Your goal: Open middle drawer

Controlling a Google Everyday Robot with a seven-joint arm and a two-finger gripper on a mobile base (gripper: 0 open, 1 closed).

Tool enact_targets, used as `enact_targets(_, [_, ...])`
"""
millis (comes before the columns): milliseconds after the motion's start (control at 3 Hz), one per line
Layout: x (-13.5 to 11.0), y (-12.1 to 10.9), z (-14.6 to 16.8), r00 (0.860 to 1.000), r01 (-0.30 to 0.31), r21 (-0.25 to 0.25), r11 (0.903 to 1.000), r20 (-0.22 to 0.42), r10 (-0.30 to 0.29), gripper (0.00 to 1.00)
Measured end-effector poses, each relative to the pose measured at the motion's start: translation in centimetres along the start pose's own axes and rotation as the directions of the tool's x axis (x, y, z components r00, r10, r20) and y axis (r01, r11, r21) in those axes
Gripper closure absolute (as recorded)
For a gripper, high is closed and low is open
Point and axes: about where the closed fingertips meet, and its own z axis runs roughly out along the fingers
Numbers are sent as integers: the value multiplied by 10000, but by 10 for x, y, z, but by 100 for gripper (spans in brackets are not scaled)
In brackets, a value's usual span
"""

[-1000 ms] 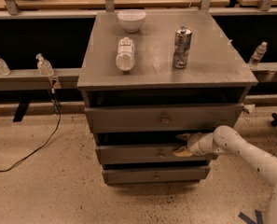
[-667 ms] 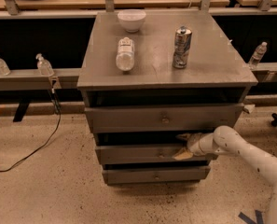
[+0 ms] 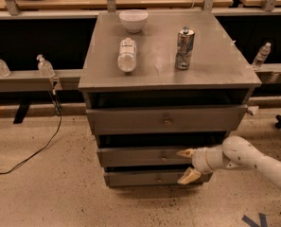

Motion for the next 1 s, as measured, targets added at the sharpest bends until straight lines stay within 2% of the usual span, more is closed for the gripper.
enact_targets(333, [-16, 42, -11, 9988, 478, -785, 9958, -86, -486, 34])
enact_targets(667, [-22, 59, -14, 9960, 870, -918, 9920, -103, -883, 36])
enact_targets(1000, [-25, 49, -15, 9911, 1315, -482, 9901, -146, -1323, 29])
